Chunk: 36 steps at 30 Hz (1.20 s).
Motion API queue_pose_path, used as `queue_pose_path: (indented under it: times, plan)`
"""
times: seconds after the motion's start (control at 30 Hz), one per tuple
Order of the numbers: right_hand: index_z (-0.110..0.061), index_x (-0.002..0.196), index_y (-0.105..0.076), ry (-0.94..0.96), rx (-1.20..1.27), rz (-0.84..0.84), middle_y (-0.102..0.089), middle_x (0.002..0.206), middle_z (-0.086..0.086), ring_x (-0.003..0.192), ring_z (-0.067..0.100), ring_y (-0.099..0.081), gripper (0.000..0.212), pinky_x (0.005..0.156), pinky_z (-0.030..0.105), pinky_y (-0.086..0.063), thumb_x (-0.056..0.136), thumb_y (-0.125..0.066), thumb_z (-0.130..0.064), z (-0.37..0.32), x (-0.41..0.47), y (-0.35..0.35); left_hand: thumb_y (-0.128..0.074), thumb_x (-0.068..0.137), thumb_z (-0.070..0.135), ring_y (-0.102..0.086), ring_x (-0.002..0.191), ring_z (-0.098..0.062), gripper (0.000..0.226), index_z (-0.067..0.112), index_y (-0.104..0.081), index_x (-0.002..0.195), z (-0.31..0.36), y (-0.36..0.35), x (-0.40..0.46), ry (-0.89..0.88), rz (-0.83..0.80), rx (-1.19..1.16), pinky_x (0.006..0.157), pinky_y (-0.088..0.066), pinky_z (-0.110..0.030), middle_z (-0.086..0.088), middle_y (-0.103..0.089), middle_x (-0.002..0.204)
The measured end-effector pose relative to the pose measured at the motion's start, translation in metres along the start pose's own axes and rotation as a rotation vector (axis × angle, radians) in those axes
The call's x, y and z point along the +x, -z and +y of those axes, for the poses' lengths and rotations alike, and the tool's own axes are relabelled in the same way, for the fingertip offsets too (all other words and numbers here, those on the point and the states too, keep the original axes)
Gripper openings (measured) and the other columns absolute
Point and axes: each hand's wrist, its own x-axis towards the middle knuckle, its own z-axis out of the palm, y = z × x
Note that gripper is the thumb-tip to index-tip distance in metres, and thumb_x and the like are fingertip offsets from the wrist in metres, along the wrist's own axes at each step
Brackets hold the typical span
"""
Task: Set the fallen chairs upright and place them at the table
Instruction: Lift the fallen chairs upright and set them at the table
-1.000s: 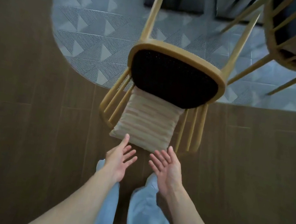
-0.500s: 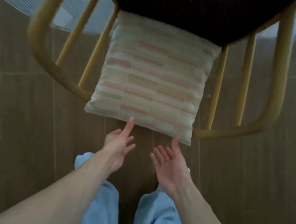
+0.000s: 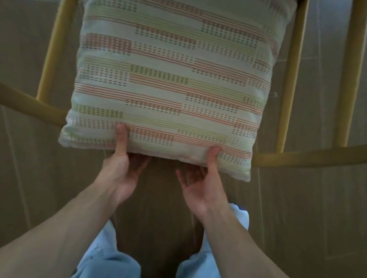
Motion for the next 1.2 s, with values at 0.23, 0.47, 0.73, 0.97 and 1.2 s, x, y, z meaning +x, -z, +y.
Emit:
queue_pose_path:
  times: [0.23, 0.47, 0.73, 0.97, 1.2]
  plan:
    - [-0.025, 0.143, -0.051, 0.055, 0.008, -0.001, -0.070, 0.132, 0.001, 0.128, 0.025, -0.060, 0.101, 0.116, 0.047, -0.040, 0.052, -0.087, -0.048, 0.001, 0.018, 0.003, -0.081, 0.061, 0.049, -0.072, 0.107, -0.019, 0.082, 0.018, -0.055, 0.132, 0.002, 0.009, 0.005, 0.009, -0.029, -0.062, 0.106, -0.050, -0.045, -0.002, -0.076, 0.116]
    - [-0.027, 0.144, -0.050, 0.093, -0.031, -0.039, -0.070, 0.132, 0.003, 0.127, 0.027, -0.061, 0.094, 0.116, 0.048, -0.041, 0.058, -0.086, -0.041, -0.005, 0.010, 0.007, -0.082, 0.062, 0.043, -0.070, 0.112, -0.020, 0.086, 0.014, -0.054, 0.138, 0.001, 0.015, -0.002, 0.006, -0.093, -0.147, 0.110, -0.046, -0.041, -0.005, -0.074, 0.122]
    - [-0.026, 0.142, -0.052, 0.113, -0.077, 0.090, -0.068, 0.133, 0.002, 0.125, 0.023, -0.061, 0.091, 0.114, 0.042, -0.043, 0.060, -0.081, -0.050, -0.015, -0.084, -0.027, -0.076, 0.068, 0.047, -0.069, 0.116, -0.018, 0.083, 0.017, -0.054, 0.143, 0.034, 0.003, -0.083, -0.041, -0.077, -0.097, 0.101, -0.052, -0.036, -0.004, -0.071, 0.129]
    - [-0.021, 0.137, -0.056, 0.137, -0.234, 0.201, -0.070, 0.128, 0.009, 0.121, 0.026, -0.062, 0.083, 0.108, 0.045, -0.046, 0.063, -0.079, -0.051, -0.050, -0.221, -0.047, -0.074, 0.076, 0.036, -0.064, 0.123, -0.020, 0.068, 0.020, -0.056, 0.140, 0.078, -0.015, -0.217, -0.049, -0.059, -0.150, 0.099, -0.050, -0.036, -0.003, -0.070, 0.130]
    - [-0.011, 0.128, -0.059, 0.150, -0.338, 0.341, -0.072, 0.116, 0.007, 0.111, 0.031, -0.067, 0.098, 0.106, 0.053, -0.050, 0.050, -0.090, -0.061, -0.092, -0.355, -0.068, -0.084, 0.061, 0.044, -0.070, 0.106, -0.024, 0.076, 0.014, -0.062, 0.127, 0.127, -0.062, -0.369, -0.018, 0.144, -0.060, 0.088, -0.056, -0.042, -0.005, -0.075, 0.111]
